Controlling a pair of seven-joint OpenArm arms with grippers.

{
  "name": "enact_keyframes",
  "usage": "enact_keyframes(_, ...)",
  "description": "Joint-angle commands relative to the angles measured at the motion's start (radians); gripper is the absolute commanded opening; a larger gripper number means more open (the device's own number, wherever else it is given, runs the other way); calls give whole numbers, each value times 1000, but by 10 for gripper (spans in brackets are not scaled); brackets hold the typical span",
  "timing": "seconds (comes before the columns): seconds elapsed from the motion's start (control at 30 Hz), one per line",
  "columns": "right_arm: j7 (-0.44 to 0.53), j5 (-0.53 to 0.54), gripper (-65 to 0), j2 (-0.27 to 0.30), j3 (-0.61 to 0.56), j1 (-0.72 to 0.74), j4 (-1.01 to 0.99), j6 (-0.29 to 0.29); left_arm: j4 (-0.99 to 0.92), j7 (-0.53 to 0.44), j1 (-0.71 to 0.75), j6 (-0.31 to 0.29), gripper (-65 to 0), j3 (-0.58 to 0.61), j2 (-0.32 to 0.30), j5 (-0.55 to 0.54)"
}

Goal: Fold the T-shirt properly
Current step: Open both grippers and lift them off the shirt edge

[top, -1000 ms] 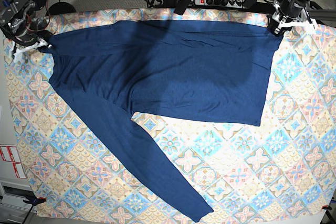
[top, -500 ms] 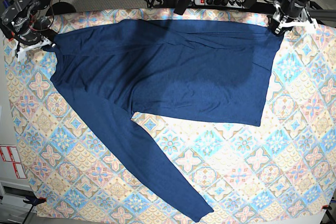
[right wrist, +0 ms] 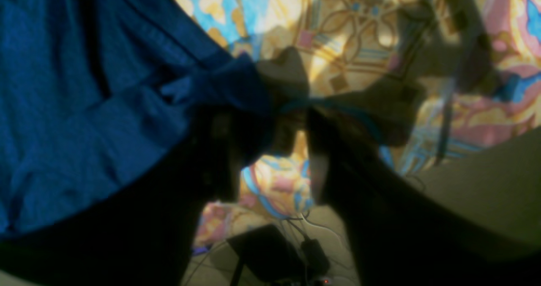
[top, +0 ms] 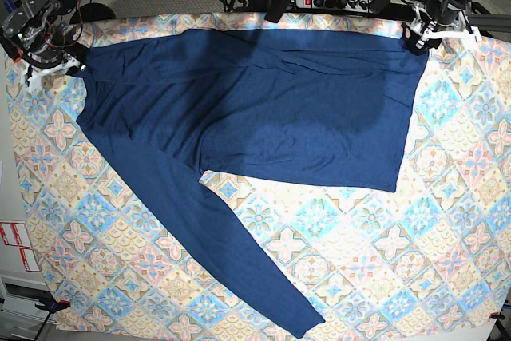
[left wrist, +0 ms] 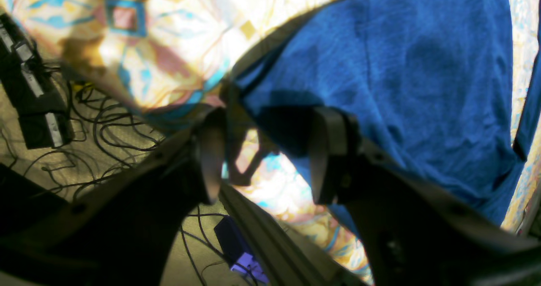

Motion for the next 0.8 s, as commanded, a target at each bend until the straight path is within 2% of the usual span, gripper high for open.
enact_keyframes(0.0, 4, 7, -381, 17, 5, 4, 16, 3, 15, -8, 14, -5, -341, -9, -5, -12)
enact_keyframes(0.17, 4, 7, -378, 17, 12, 4, 16, 3, 15, 18, 15, -9, -335, -85, 28, -7)
enact_keyframes(0.53, 8, 13, -376, 15, 87, 4, 19, 9, 36, 49, -11, -12, -335, -234, 32, -13)
enact_keyframes(0.63, 6, 16, -376, 15, 87, 4, 19, 9, 79, 49, -11, -12, -335, -243, 43, -13)
enact_keyframes(0.77, 4, 84, -375, 15, 79, 4, 74, 9, 163, 49, -11, -12, -335, -244, 55, -13)
